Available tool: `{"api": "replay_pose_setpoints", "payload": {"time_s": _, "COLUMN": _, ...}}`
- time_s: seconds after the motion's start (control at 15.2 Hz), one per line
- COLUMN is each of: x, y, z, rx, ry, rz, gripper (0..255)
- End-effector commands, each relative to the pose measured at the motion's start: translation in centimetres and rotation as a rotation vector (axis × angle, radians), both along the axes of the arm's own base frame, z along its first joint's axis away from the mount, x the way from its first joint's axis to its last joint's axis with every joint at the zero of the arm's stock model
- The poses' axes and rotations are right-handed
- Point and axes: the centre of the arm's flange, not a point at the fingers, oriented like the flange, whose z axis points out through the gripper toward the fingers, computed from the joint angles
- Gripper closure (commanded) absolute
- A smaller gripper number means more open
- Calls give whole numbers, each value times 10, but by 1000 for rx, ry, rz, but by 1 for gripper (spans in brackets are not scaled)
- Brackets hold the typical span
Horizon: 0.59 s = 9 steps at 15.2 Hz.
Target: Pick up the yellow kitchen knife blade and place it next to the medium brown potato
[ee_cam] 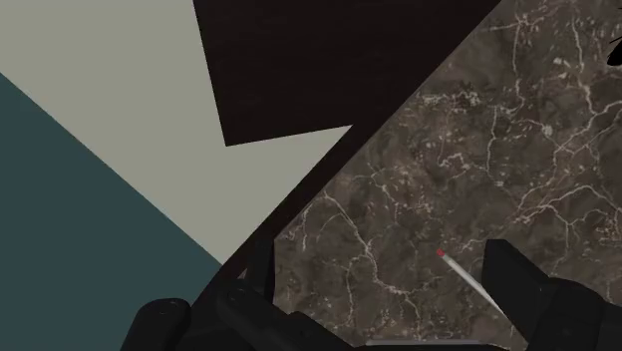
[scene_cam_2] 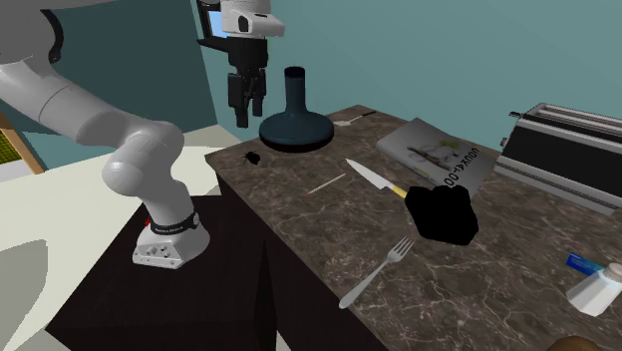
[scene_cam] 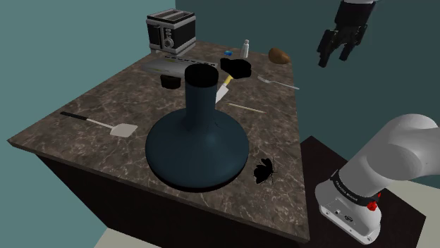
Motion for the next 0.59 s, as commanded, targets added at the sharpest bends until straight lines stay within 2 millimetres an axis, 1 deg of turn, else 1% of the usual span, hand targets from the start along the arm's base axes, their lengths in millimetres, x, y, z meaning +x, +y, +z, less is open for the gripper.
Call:
{"api": "replay_pose_setpoints", "payload": {"time_s": 0.0, "x": 0, "y": 0, "z": 0, "rx": 0, "ry": 0, "rz": 0, "gripper": 0}}
{"api": "replay_pose_setpoints", "payload": {"time_s": 0.53, "x": 73, "y": 48, "z": -55, "rx": 18, "ry": -19, "rz": -187, "gripper": 0}}
